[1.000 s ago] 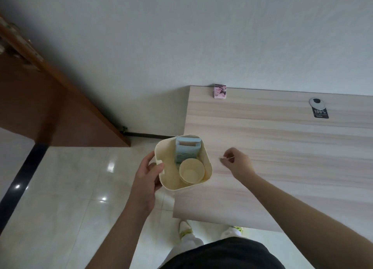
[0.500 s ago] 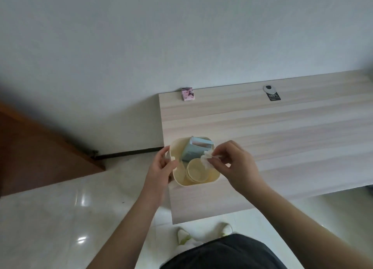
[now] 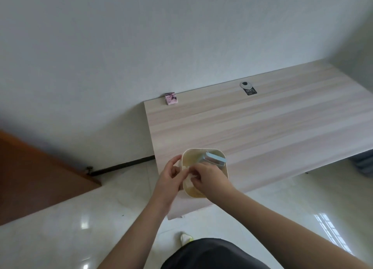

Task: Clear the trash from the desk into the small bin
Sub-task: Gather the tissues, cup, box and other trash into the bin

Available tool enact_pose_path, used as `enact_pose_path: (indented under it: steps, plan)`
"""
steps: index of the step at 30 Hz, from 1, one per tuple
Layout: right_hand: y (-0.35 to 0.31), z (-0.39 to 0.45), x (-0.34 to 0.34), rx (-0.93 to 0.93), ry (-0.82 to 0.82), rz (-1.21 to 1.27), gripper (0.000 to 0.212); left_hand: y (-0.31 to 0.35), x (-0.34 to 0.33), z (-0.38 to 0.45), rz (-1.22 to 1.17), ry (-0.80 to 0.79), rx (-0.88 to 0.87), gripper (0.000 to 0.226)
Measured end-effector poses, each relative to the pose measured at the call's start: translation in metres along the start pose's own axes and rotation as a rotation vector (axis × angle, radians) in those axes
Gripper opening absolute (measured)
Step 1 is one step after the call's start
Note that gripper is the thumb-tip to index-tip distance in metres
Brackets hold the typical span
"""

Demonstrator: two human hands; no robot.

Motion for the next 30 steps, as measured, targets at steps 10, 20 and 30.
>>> enact_pose_path:
  steps: [10,20,30]
  plan:
    - [-0.013,-0.073,0.005,0.023,0.112,0.09,0.02,-0.018,0.003,-0.07,-0.094,0.083,0.009,0.042]
    - [-0.062,-0.082,0.009,0.155,0.215,-0.058,0.026,-0.02,0.064,-0.121,-0.16,0.217,0.044,0.047]
    - [-0.159,0.007,-0.04,0.113,0.253,-0.34,0.033,-0.005,0.198,-0.127,-0.2,0.22,0.048,0.048]
Point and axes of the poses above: each hand's wrist, its own z-axis towards the middle knuckle, its own x-axis out of the back of the hand, y = z × x, the point moved 8 cm from there along z, towards the middle knuckle, and after that the axes turned 11 degrees about -y, right-handed, at the moved point
